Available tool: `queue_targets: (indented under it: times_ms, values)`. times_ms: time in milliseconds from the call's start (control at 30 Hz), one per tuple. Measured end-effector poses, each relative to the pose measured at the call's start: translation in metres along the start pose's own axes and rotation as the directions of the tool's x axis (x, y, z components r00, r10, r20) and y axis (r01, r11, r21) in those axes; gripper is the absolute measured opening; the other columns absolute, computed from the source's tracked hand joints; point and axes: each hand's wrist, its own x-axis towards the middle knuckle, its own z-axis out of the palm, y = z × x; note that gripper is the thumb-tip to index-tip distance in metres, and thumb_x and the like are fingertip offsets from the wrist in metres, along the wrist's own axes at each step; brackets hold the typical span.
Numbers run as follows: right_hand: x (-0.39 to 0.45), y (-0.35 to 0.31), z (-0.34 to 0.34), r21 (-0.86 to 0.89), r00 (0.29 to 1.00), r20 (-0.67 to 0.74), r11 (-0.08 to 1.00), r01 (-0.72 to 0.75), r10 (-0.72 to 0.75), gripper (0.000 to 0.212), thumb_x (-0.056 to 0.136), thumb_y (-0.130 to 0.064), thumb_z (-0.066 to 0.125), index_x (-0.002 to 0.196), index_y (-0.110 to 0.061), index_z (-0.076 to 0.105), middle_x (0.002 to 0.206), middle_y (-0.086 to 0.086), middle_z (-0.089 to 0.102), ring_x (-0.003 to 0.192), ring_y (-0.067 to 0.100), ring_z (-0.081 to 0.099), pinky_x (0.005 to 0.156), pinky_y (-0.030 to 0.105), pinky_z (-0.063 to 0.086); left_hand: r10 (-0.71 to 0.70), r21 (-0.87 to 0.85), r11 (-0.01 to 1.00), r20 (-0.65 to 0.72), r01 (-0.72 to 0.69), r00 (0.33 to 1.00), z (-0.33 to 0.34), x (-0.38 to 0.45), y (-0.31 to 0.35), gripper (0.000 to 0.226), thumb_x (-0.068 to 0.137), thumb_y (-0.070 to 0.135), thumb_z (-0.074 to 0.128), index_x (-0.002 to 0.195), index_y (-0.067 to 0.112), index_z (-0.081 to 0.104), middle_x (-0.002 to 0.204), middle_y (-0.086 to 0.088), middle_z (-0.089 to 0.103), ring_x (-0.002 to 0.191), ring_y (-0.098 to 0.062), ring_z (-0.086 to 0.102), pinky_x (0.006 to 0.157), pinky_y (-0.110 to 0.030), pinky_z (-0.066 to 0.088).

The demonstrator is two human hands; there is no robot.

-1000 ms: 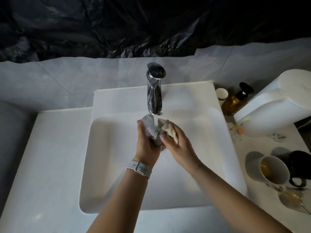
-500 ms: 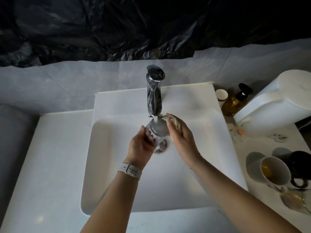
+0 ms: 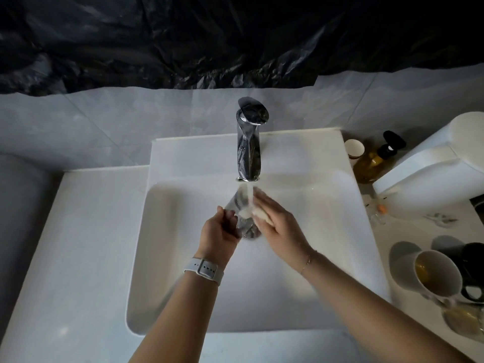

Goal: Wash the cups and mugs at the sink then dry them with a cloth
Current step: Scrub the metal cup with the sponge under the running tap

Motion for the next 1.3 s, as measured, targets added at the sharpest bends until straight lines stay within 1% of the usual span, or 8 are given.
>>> queue_targets:
  times_ms: [133,233,400,600,733,900,1133,1300]
  values:
    - [0.031,-0.006,0.000,-0.010,0.993,0.065,0.995,-0.102,0.102,0.035,0.093,-0.007,0.054,0.126,-0.014,0.059,0.130,0.003,0.060,0.121,0.016,0.054,0.098,0.018,0.041,0.000,0.037,0.999,0.029,-0.002,1.000,0.013,-0.009,-0.010,0.037,0.107,0.022,0.034,0.082,0.008,0.058,0.054,-0.003,0.063,0.046,-0.014,0.062,0.049,-0.021,0.050]
    - [0.033,0.007,-0.010,0.020,0.940,0.074,0.942,-0.335,0.332,0.036,0.096,-0.012,0.050,0.131,-0.017,0.057,0.131,0.002,0.061,0.120,0.017,0.056,0.097,0.017,0.039,-0.020,0.013,1.000,0.079,0.019,0.997,0.019,-0.015,-0.010,0.037,0.107,0.023,0.031,0.097,0.006,0.062,0.061,-0.007,0.070,0.051,-0.017,0.069,0.074,-0.032,0.053]
    - [-0.004,-0.002,0.001,0.122,0.985,-0.020,0.978,-0.166,0.170,0.038,0.094,-0.014,0.051,0.133,-0.012,0.055,0.138,0.002,0.055,0.131,0.008,0.046,0.111,0.020,0.032,0.002,-0.056,0.998,0.026,0.000,1.000,0.014,-0.007,-0.011,0.035,0.106,0.021,0.035,0.077,0.015,0.053,0.052,0.002,0.054,0.047,-0.011,0.054,0.047,-0.023,0.049]
    - [0.022,0.002,-0.020,0.409,0.872,0.126,0.776,-0.480,0.473,0.028,0.096,-0.035,0.054,0.120,-0.026,0.062,0.118,-0.010,0.066,0.113,0.003,0.059,0.100,0.027,0.045,0.009,-0.019,1.000,0.016,-0.008,1.000,0.025,-0.013,-0.001,0.027,0.105,0.019,0.040,0.088,0.013,0.060,0.062,-0.001,0.068,0.052,-0.011,0.065,0.047,-0.025,0.053]
    - [0.014,0.005,-0.012,0.395,0.860,0.152,0.767,-0.505,0.487,0.050,0.069,-0.050,0.077,0.111,-0.028,0.059,0.111,-0.009,0.067,0.106,0.007,0.063,0.092,0.029,0.052,-0.096,0.118,0.990,0.158,0.078,0.983,0.022,-0.023,0.001,0.040,0.108,0.028,0.027,0.098,0.008,0.060,0.074,-0.007,0.072,0.062,-0.021,0.069,0.065,-0.039,0.054]
    - [0.025,0.003,-0.019,0.586,0.745,0.327,0.494,-0.642,0.581,0.044,0.077,-0.037,0.073,0.116,-0.018,0.064,0.114,0.011,0.068,0.102,0.025,0.067,0.082,0.034,0.057,-0.076,0.391,0.919,0.319,-0.058,0.945,0.011,-0.033,0.017,0.048,0.108,0.028,0.023,0.122,0.003,0.062,0.113,-0.017,0.070,0.102,-0.031,0.065,0.093,-0.042,0.048]
    - [0.031,-0.007,-0.010,0.728,0.600,0.462,0.107,-0.677,0.653,0.037,0.086,-0.039,0.064,0.114,-0.015,0.064,0.112,0.007,0.068,0.094,0.019,0.068,0.073,0.032,0.059,0.443,0.747,0.362,0.389,-0.558,0.808,-0.021,-0.026,0.054,0.005,0.092,0.032,0.064,0.090,0.028,0.066,0.072,0.010,0.072,0.064,-0.005,0.064,0.062,-0.024,0.049]
    - [0.030,-0.012,-0.004,0.667,0.448,0.653,-0.184,-0.722,0.611,0.044,0.084,-0.046,0.064,0.104,-0.006,0.068,0.097,0.014,0.069,0.083,0.024,0.067,0.066,0.030,0.060,0.277,0.635,-0.056,0.751,-0.770,0.600,-0.031,-0.001,0.045,0.078,0.071,0.012,0.084,0.129,0.037,0.039,0.125,0.014,0.054,0.111,-0.005,0.053,0.091,-0.017,0.043]
